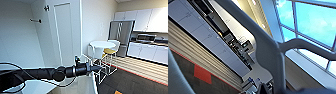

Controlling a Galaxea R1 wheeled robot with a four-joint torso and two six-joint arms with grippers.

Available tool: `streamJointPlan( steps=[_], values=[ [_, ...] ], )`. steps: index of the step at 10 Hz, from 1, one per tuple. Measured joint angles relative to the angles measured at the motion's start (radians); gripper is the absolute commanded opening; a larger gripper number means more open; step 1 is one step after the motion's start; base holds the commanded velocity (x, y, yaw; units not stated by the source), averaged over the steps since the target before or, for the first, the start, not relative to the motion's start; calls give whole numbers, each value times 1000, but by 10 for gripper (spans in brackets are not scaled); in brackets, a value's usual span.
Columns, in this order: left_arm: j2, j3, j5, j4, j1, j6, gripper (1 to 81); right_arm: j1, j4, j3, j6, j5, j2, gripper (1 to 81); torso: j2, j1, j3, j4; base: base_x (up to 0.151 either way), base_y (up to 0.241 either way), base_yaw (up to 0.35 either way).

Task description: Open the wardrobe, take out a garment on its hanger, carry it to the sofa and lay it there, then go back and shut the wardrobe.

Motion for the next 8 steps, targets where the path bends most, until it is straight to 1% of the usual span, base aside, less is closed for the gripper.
streamJointPlan(
  steps=[1, 2, 6, 8],
  values=[
    [20, 0, 42, 0, 0, -3, 10, 0, 0, 0, 0, 0, 0, 811, 0, 0, 0, 0, 0, 0, -230],
    [30, 7, 52, 1, 0, -3, 10, 0, 0, 0, 0, 0, 0, 811, 0, 0, 0, 0, 0, 0, -230],
    [-19, 13, 55, 1, 0, -10, 10, 1, -1, 0, -3, 1, 0, 811, 0, 0, 0, 0, 0, 0, -230],
    [-24, 15, 50, 2, 0, -9, 10, 5, -1, 0, -1, 0, 1, 811, 0, 0, 0, 0, 0, 0, -230]
  ],
)
